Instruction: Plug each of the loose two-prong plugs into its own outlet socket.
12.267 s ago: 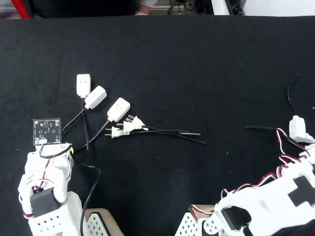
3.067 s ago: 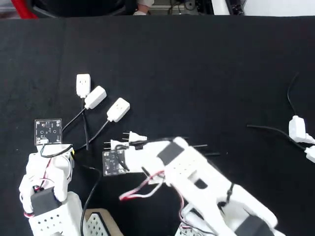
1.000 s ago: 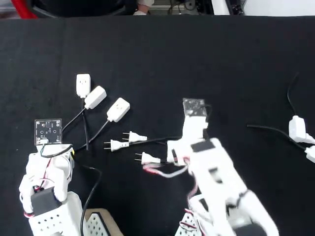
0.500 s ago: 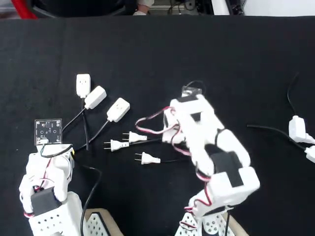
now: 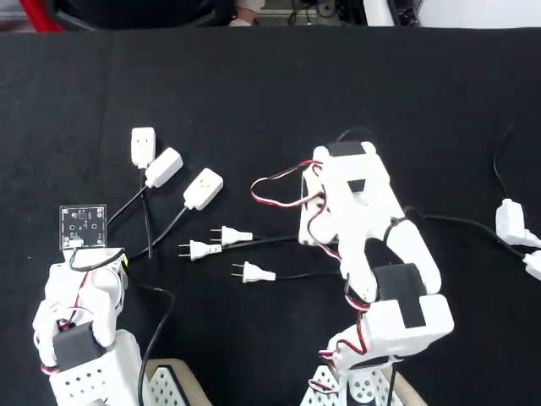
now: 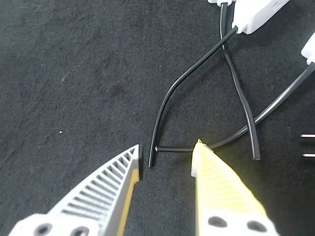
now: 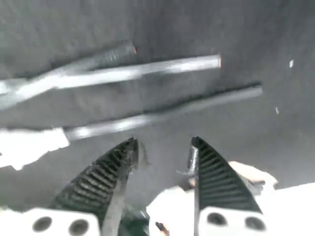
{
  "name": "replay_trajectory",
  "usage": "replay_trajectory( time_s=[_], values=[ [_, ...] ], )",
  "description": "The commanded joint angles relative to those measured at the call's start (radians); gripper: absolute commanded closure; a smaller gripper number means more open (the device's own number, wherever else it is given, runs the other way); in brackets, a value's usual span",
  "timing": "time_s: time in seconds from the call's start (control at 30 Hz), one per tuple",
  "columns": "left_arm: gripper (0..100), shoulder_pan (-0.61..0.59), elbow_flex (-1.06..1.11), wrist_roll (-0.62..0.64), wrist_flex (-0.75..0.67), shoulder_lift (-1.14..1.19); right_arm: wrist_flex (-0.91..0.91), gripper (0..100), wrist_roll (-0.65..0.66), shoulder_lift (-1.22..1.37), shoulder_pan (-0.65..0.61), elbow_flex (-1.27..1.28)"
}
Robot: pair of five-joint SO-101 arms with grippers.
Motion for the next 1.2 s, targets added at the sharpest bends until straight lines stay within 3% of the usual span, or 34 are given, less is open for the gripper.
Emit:
replay_trajectory(
  time_s=[0.0, 0.33, 0.5, 0.67, 0.8, 0.97, 1.17],
  values=[
    [82, -0.002, -0.010, -0.008, -0.020, 0.002, 0.089, 82.9, 0.109, -0.042, 0.009, -0.036],
    [82, -0.002, -0.010, -0.008, -0.017, 0.002, 0.095, 90.9, 0.338, -0.042, 0.006, 0.102],
    [82, -0.002, -0.010, -0.008, -0.017, 0.002, -0.017, 94.6, 0.385, -0.041, 0.000, 0.160],
    [82, -0.002, -0.010, -0.008, -0.017, 0.002, -0.084, 95.3, 0.460, -0.041, -0.087, 0.232],
    [82, -0.002, -0.010, -0.008, -0.018, 0.002, -0.238, 95.5, 0.433, -0.041, -0.112, 0.262],
    [82, -0.002, -0.010, -0.008, -0.017, 0.002, -0.453, 95.6, 0.416, -0.041, -0.035, 0.274],
    [82, -0.001, -0.010, -0.008, -0.018, 0.002, -0.574, 95.6, 0.416, -0.042, 0.031, 0.245]
  ],
)
